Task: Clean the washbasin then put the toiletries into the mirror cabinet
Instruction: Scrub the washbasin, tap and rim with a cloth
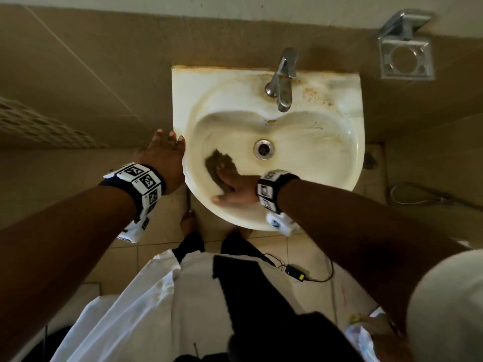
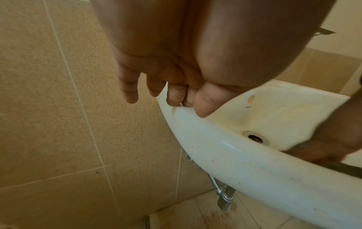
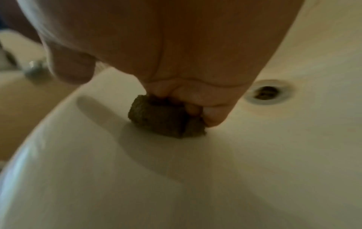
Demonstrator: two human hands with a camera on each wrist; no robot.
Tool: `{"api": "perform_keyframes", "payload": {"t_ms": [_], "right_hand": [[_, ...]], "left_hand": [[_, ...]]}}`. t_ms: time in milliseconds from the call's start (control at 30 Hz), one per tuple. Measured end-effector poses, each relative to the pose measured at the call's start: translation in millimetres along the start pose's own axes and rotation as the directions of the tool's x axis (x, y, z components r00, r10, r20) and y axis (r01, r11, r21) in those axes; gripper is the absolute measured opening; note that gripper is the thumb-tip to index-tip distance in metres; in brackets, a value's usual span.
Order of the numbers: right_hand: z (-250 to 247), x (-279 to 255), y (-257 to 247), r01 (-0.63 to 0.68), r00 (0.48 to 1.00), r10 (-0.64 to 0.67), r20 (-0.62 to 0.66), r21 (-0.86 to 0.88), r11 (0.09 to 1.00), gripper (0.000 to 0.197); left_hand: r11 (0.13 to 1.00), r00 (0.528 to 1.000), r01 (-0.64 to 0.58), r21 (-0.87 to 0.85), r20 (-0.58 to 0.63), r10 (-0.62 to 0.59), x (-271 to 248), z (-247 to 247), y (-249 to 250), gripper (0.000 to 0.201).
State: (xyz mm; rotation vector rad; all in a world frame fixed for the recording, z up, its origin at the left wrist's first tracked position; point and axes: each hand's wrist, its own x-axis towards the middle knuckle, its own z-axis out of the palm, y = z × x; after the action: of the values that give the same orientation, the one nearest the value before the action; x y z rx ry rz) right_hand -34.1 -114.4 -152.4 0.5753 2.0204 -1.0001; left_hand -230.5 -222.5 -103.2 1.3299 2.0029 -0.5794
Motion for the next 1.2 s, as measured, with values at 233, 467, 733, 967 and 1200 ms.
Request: {"api": "perform_keyframes", "payload": {"t_ms": [233,467,733,967,1200], "right_hand": [[-10,-32,103,-0.437,0.898,0.404,-0.173,-0.254,0.863,0.111],[7,13,-87,0.138,0.973,-0.042,-0.225,0.432,0.891,0.100],[-9,46,-42,-0.203,0.883,0.284,-0.375,0.240,0.949,0.101],[14,1,-50,-0.106,0.934,0.182,-0.307,0.247,0.963,0.062],[-38,39,-86,0.247,0.773,0.386,-0.504,0.799,0.548,0.036]], "left_hand": [[1.000,1.000,-0.002,0.012,0.031,0.002,2,-1,-2,0.081],[0.996,0.996,-0.083,0.025,0.019,0.082,9,5,-18,0.092],[0.951,0.981,-0.183,-0.251,-0.106,0.161,-1,-2,-29,0.064],[0.703,0.968,-0.019,-0.711,-0.189,-0.165,1,-15,-34,0.025],[0.671,0.952,-0.074,-0.737,-0.253,-0.174,15,-25,-29,0.039]]}}
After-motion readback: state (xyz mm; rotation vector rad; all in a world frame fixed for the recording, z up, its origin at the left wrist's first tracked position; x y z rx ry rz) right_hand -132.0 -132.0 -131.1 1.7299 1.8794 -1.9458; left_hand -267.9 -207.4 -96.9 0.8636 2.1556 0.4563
